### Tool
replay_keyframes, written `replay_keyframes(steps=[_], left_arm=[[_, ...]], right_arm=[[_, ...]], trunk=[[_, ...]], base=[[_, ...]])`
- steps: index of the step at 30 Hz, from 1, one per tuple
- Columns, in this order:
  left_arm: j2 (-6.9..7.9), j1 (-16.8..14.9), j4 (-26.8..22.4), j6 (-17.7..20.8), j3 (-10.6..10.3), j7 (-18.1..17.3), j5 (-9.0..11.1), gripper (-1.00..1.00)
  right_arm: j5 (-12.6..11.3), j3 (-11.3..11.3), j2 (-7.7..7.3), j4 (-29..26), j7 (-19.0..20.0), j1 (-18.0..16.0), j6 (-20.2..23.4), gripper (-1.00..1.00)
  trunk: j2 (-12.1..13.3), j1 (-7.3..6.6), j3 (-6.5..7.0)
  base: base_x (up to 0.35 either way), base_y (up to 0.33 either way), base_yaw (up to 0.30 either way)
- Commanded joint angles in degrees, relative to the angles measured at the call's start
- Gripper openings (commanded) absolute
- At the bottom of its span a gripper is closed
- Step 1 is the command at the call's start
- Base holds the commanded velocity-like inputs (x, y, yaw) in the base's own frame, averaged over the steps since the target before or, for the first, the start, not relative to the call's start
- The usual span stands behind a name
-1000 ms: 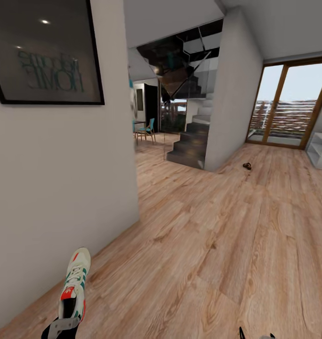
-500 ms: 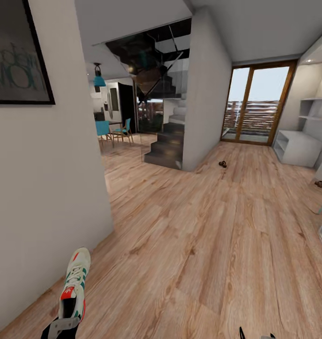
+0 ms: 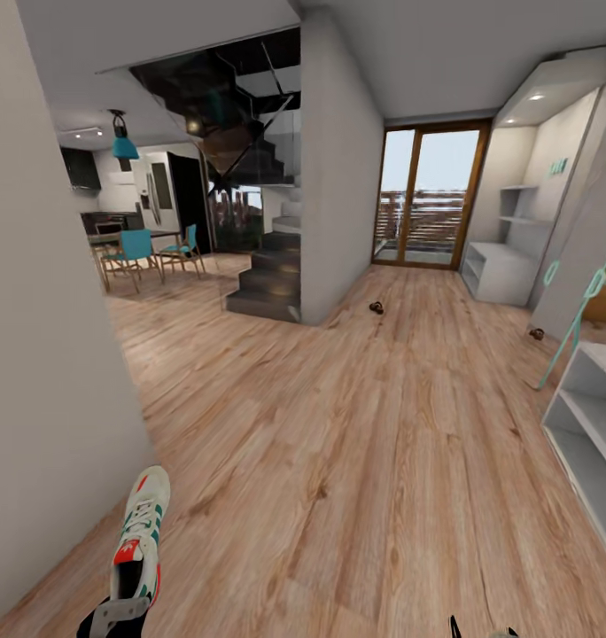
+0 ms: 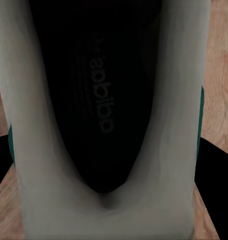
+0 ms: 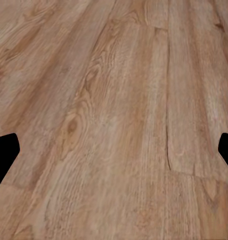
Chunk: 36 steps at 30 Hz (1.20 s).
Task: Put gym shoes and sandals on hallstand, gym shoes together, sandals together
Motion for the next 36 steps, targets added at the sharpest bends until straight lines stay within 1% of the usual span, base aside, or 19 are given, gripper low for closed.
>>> replay_keyframes(steps=[1, 19, 36], left_arm=[[0.0, 0.0, 0.0, -0.1, 0.2, -0.6, 0.6, -1.0], [-0.02, 0.0, 0.0, -0.1, 0.2, -0.6, 0.6, -1.0], [0.02, 0.0, 0.0, -0.1, 0.2, -0.6, 0.6, -1.0]], right_arm=[[0.6, -0.2, 0.04, 0.1, 0.0, -0.1, -0.2, 1.0], [0.6, -0.1, 0.12, 0.1, 0.2, -0.1, -0.2, 1.0], [0.7, 0.0, 0.12, 0.3, 0.0, -0.1, -0.2, 1.0]], trunk=[[0.0, 0.02, -0.05], [0.0, 0.02, -0.1], [0.0, 0.02, -0.12]], base=[[0.305, -0.139, -0.282], [0.305, -0.137, -0.27], [0.305, -0.13, -0.014]])
